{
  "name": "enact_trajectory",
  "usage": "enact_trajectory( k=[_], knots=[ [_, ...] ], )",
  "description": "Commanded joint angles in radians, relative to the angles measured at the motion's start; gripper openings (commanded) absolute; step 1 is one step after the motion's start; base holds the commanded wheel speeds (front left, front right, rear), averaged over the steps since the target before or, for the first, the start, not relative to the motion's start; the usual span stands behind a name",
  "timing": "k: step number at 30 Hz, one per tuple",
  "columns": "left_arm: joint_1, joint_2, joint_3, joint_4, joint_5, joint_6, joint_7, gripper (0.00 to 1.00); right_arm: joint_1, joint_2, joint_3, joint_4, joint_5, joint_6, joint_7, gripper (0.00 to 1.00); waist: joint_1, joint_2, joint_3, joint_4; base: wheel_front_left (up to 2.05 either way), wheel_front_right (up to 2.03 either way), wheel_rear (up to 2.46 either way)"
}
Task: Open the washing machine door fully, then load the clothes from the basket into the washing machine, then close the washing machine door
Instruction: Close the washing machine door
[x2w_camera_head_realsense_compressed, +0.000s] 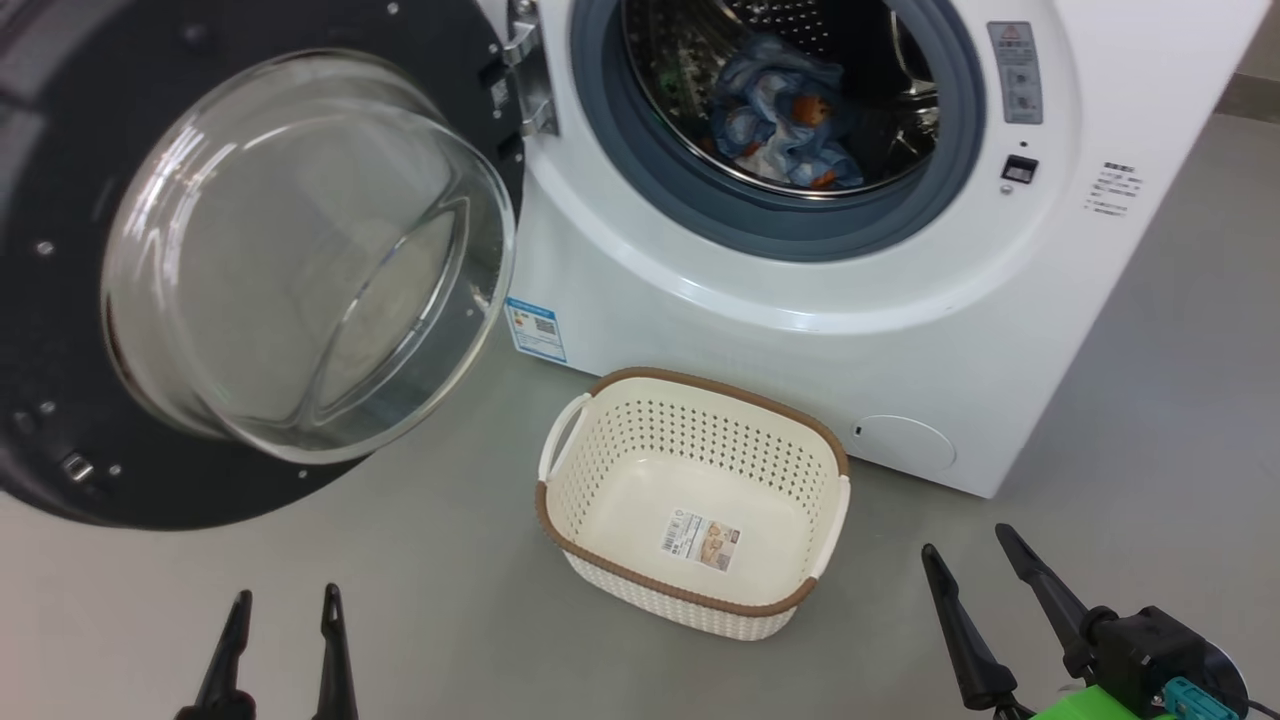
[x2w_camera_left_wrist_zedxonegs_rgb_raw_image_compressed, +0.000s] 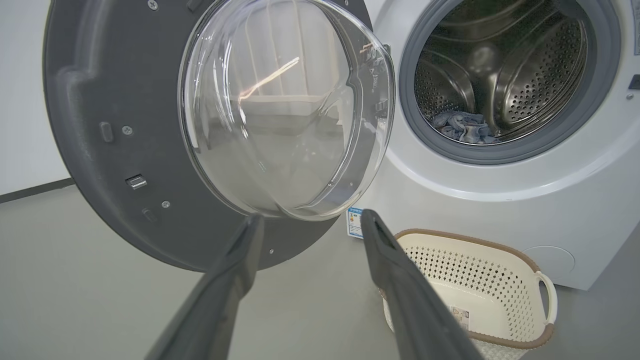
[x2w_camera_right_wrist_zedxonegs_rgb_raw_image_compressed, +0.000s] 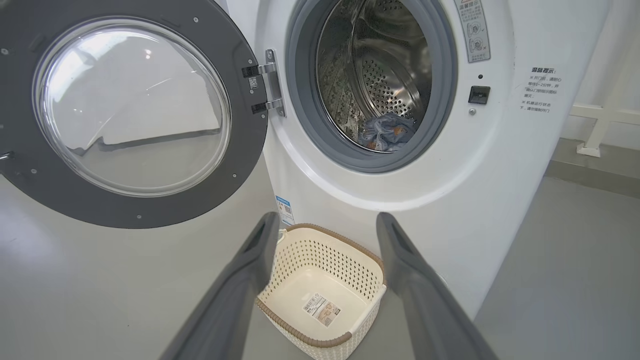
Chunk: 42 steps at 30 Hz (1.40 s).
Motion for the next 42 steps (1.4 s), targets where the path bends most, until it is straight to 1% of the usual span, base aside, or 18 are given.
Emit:
enact_trajectory(
  k=[1,19,20,21,22,23,36,39,40,42],
  knots=[
    [-0.046,0.009,0.04,-0.018,0.001,-0.004,-0.012,1.0,-0.044,-0.006,0.025,-0.025,-0.009,0.002,-0.001,1.0,0.0,0.0,0.0,0.02,0.0,0.0,0.0],
    [-0.036,0.005,0.051,-0.025,0.018,-0.002,-0.012,1.0,-0.045,-0.005,0.037,-0.01,-0.001,0.002,-0.006,1.0,0.0,0.0,-0.001,0.002,0.0,0.0,0.0],
    [-0.035,0.003,0.051,-0.025,0.019,-0.002,-0.012,0.66,-0.045,-0.005,0.037,-0.01,-0.001,0.002,-0.006,1.0,0.0,0.0,0.0,0.001,0.0,0.0,0.0],
    [-0.035,0.002,0.052,-0.025,0.019,-0.002,-0.012,0.38,-0.045,-0.006,0.037,-0.01,-0.001,0.002,-0.006,1.0,0.0,0.0,0.0,0.001,0.0,0.0,0.0],
    [-0.034,0.002,0.052,-0.026,0.02,-0.002,-0.012,0.13,-0.045,-0.006,0.037,-0.01,-0.001,0.002,-0.007,1.0,0.0,0.0,0.0,0.0,0.0,0.0,0.0],
    [-0.034,0.001,0.053,-0.025,0.02,-0.002,-0.012,0.0,-0.044,-0.006,0.036,-0.01,-0.001,0.002,-0.007,1.0,0.0,0.0,0.0,0.0,0.0,0.0,0.0],
    [-0.035,-0.007,0.06,-0.025,0.015,-0.016,-0.012,0.0,-0.042,-0.009,0.034,-0.018,-0.005,0.002,-0.002,1.0,0.0,0.0,0.003,0.007,0.0,0.0,0.0],
    [-0.033,-0.025,0.069,-0.039,-0.029,-0.05,-0.012,0.0,-0.042,-0.011,0.033,-0.02,-0.006,0.002,0.0,1.0,0.0,0.0,0.002,0.009,0.0,0.0,0.0],
    [-0.032,-0.039,0.078,-0.048,-0.064,-0.07,-0.012,0.0,-0.041,-0.011,0.032,-0.022,-0.007,0.002,0.001,1.0,0.0,0.0,0.002,0.01,0.0,0.0,0.0],
    [-0.027,-0.075,0.103,-0.066,-0.166,-0.123,-0.012,0.0,-0.04,-0.013,0.03,-0.025,-0.009,0.002,0.001,1.0,0.0,0.0,0.002,0.012,0.0,0.0,0.0]
  ],
)
